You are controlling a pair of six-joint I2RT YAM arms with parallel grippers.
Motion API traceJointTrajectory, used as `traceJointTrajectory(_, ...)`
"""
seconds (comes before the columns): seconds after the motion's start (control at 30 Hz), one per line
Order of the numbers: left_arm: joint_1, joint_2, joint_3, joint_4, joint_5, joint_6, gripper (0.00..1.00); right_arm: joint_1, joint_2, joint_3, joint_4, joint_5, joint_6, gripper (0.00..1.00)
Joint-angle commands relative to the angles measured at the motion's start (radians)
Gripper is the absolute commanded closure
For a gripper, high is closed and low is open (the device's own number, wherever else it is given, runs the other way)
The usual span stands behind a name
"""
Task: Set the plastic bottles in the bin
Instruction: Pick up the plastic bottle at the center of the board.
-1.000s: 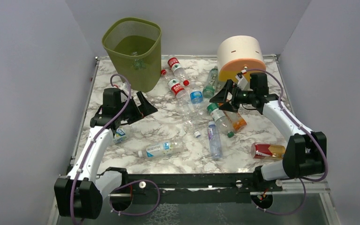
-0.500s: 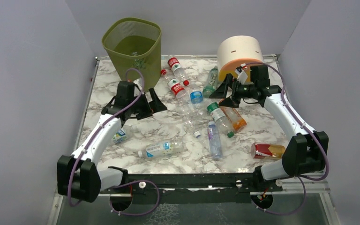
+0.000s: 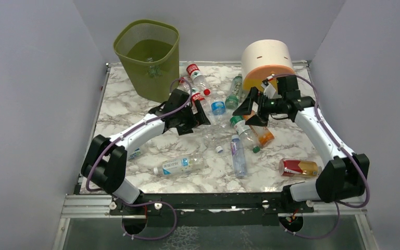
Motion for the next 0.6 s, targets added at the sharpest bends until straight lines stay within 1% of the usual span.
traceJointTrajectory(0.0,-0.053,0.062,0.073,0.014,-0.132,-0.139,0.01,0.053,-0.158,-0.046,-0.146,0.099,0.017,0.0)
traceJointTrajectory(0.07,-0.082,0.105,0.105,0.013,-0.181,-0.158,0.01,0.055,-0.199,-0.091,-0.148,0.097,0.019,0.01)
traceJointTrajectory(0.2,-0.12,0.201,0.163,0.013,-0.233,-0.193,0.02,0.057,-0.206,-0.146,-0.132,0.061,0.02,0.0)
traceJointTrajectory(0.33,-0.147,0.264,0.207,0.01,-0.275,-0.227,0.02,0.058,-0.195,-0.114,-0.121,0.048,0.024,0.0)
traceJointTrajectory(0.57,-0.178,0.347,0.294,-0.074,-0.337,-0.222,0.02,0.058,-0.152,-0.058,-0.124,0.042,0.02,0.0)
